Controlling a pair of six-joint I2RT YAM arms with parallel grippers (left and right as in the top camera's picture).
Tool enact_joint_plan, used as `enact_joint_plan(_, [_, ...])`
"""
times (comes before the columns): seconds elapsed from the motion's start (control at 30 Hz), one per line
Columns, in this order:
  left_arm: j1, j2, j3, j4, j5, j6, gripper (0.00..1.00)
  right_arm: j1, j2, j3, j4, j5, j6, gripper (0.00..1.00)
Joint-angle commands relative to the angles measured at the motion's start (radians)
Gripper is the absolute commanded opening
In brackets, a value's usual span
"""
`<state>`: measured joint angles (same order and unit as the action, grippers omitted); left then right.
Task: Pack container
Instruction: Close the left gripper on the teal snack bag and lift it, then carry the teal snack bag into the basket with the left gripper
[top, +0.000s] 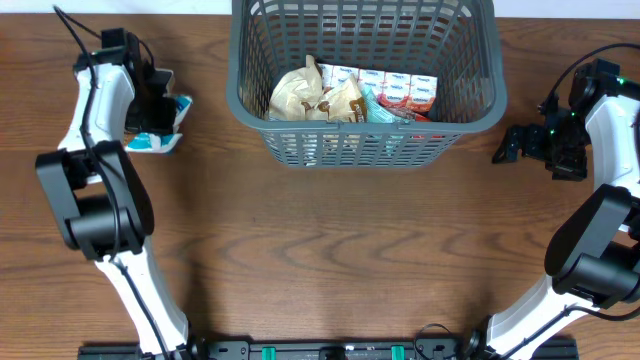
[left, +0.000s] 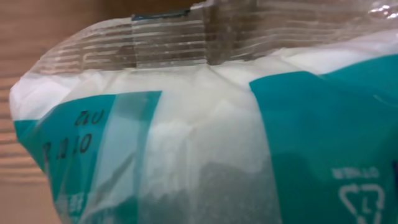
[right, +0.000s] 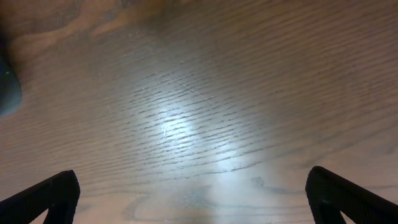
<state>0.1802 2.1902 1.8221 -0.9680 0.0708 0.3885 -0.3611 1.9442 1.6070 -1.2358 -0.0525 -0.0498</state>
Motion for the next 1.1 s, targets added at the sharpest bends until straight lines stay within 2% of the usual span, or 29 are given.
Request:
enact_joint_plan(0.0, [-0.028, -0.188, 0.026, 0.010, 0.001, -0.009, 0.06, 0.008, 0.006, -0.003, 0.010, 0.003, -0.019, 0.99])
enact_joint_plan(0.43, [-0.104, -0.515, 0.026, 0.010, 0.001, -0.008, 0.05, 0.007, 0.006, -0.003, 0.037, 0.003, -0.034, 0.99])
enact_joint_plan(0.77, [-0.271, -0.686, 0.026, 0.027, -0.003, 0.074, 0.06, 0.007, 0.006, -0.003, 0.055, 0.003, -0.036, 0.99])
enact_joint_plan(0.87, [-0.334, -0.717, 0.026, 0.029, -0.003, 0.145, 0.06, 0.007, 0.006, -0.003, 0.055, 0.003, -0.038, 0.99])
enact_joint_plan(1.07, [-0.493, -0.727, 0.026, 0.031, -0.003, 0.394, 0.06, 0.007, 0.006, -0.003, 0.061, 0.003, -0.038, 0.99])
